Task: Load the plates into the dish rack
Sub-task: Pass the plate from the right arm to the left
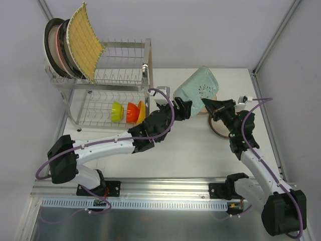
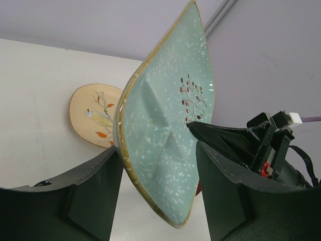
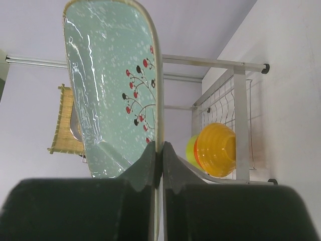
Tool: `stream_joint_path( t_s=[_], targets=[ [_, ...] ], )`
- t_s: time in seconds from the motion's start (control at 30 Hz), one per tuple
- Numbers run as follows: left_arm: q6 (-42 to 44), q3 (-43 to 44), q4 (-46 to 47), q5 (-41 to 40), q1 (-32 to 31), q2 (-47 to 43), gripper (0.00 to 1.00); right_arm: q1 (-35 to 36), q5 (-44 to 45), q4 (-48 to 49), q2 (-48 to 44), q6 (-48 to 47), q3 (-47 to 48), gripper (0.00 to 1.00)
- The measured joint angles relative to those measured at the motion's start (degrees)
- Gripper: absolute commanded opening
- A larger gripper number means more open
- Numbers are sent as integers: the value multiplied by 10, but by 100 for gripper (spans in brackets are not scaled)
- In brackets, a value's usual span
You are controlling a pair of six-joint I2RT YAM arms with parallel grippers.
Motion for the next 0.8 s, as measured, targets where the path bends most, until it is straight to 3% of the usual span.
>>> stream_joint_path(
  t_s=[0.27, 0.5, 0.57, 0.6, 0.67, 0.77, 0.8],
  targets=[
    [-5, 7, 2, -8, 0, 11, 55, 4, 6, -2, -4, -4, 0, 1],
    [-5, 8, 0, -17, 1, 11, 40, 4, 9, -3, -7, -2, 0, 1],
    [-5, 8, -3, -21, 1, 11, 25, 4, 9, -3, -7, -1, 0, 1],
    [-5, 8, -4, -22, 2, 11, 25, 4, 10, -3, -7, 1, 0, 1],
    [-10, 9, 3, -22, 1, 11, 14, 3, 12, -5, -7, 4, 0, 1],
    [-9, 10, 8, -22, 0, 11, 0, 3, 13, -4, -9, 7, 0, 8],
    [-9, 10, 8, -23, 0, 11, 0, 3, 13, -6, -10, 5, 0, 11]
  ],
)
